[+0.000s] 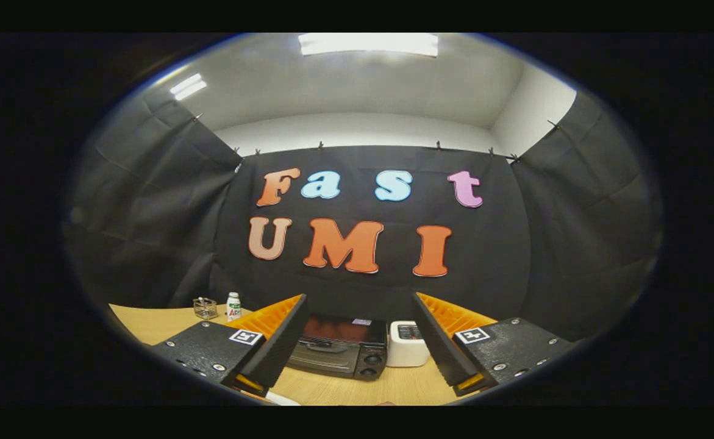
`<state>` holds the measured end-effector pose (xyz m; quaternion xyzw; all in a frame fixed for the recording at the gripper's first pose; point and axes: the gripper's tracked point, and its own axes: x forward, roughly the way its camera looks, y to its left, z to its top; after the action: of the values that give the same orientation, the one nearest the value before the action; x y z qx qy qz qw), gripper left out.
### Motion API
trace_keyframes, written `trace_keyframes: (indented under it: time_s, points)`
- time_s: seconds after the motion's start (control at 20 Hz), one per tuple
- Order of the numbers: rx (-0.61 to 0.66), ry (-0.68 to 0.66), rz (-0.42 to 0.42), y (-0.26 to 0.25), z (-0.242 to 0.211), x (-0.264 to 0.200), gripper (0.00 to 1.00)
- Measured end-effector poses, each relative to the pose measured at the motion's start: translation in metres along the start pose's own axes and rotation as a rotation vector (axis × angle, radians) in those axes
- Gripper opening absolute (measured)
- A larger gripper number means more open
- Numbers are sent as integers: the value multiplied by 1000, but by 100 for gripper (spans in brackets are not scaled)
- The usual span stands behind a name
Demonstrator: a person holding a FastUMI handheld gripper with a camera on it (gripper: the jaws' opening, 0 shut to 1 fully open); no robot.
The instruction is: Open the toaster oven, put the food inside, and close the toaster oven door.
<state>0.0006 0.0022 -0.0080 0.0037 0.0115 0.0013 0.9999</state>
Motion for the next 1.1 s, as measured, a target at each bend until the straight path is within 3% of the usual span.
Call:
trace_keyframes:
  time_s: [0.7, 1.1]
  points:
    - [15, 18, 25, 13, -10, 4, 99]
    - [49, 75, 43, 30, -37, 24, 99]
